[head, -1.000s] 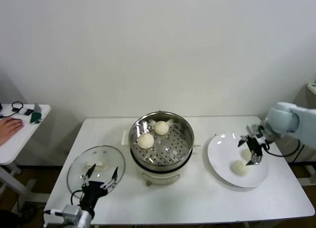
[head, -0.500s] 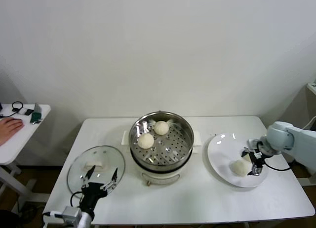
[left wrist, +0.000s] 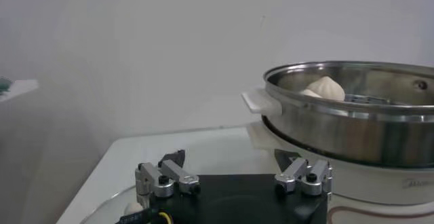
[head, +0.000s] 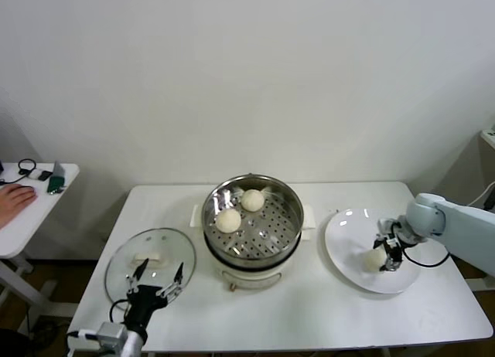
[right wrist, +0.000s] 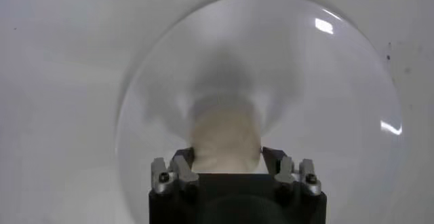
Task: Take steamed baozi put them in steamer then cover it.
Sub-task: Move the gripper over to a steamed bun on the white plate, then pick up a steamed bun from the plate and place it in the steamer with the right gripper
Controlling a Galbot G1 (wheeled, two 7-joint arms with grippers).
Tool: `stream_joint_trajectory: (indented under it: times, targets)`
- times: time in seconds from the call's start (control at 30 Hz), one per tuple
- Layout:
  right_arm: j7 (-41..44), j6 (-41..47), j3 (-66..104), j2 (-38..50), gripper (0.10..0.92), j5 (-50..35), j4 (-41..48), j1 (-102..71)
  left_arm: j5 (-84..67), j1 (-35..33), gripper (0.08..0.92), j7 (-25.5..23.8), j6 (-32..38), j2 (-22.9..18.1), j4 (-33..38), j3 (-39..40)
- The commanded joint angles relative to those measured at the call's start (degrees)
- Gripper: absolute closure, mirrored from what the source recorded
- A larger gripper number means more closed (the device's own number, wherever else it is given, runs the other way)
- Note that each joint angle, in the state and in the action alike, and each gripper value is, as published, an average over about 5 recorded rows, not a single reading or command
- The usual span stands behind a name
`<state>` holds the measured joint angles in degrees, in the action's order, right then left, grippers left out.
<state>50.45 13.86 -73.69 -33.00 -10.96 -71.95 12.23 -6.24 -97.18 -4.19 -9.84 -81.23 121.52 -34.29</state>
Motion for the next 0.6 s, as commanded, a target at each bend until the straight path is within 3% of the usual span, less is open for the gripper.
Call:
stream_joint_trajectory:
  times: [0.03, 0.3, 0.43, 0.6]
  targets:
    - [1.5, -0.8, -0.6, -1.5, 0.395, -0.8, 1.1, 1.0, 0.0, -0.1, 0.177, 0.0, 0.0, 0.1, 0.0, 0.0]
    - [6.7, -8.7, -13.2, -2.6, 0.431, -5.1, -1.1, 20.2, 0.1, -0.3, 0.177, 0.0, 0.0, 0.2, 0.3, 0.0]
    - [8.8, -15.7, -22.1, -6.0, 0.431, -8.9, -2.5, 35.6, 0.2, -0.4, 0.177, 0.0, 0.1, 0.3, 0.5, 0.0]
    - [10.2, -25.8, -24.2, -12.6, 0.431, -7.2, -5.7, 51.1, 0.5, -0.5, 0.177, 0.0, 0.1, 0.5, 0.7, 0.0]
